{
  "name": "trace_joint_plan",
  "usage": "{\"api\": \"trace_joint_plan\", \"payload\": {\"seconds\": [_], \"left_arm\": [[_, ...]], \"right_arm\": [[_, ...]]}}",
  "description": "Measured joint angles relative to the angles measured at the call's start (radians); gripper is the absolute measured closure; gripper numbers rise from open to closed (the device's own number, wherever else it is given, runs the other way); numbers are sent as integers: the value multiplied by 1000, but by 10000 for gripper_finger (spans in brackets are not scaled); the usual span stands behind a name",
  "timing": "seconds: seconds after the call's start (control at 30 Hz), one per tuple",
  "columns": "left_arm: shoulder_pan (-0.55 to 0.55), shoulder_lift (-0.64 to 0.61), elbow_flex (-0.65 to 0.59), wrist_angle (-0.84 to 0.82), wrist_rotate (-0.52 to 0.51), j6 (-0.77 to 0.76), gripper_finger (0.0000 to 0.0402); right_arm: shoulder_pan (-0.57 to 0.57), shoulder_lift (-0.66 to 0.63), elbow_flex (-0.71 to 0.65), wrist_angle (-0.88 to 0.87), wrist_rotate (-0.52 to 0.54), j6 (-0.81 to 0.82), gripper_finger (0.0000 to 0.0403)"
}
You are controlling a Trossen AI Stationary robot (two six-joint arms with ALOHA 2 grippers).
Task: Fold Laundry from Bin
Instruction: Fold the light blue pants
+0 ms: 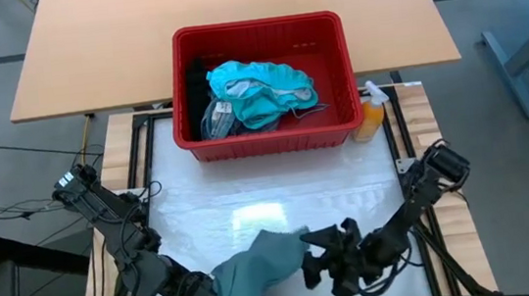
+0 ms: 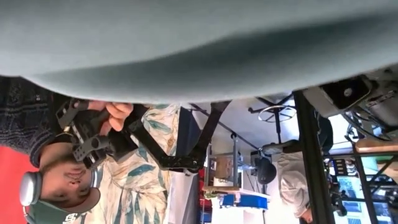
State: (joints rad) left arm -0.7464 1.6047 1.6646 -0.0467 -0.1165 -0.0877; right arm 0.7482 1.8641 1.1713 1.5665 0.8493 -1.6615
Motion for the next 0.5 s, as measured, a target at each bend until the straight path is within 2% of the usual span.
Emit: {"api": "trace_joint_plan", "payload": {"seconds": [0.1,0.23,0.37,0.5], "left_arm": [[0,0,0,3,-1,18,401],[-4,1,0,42,-20,56,401],[-4,1,0,90,-24,104,401],[8,1,0,152,-30,118,401]], "right_arm": [[30,-19,0,-10,35,11,97],[81,-90,0,-9,208,15,98],[118,-215,-1,-7,347,16,106],[129,-342,-26,-8,379,52,111]]}}
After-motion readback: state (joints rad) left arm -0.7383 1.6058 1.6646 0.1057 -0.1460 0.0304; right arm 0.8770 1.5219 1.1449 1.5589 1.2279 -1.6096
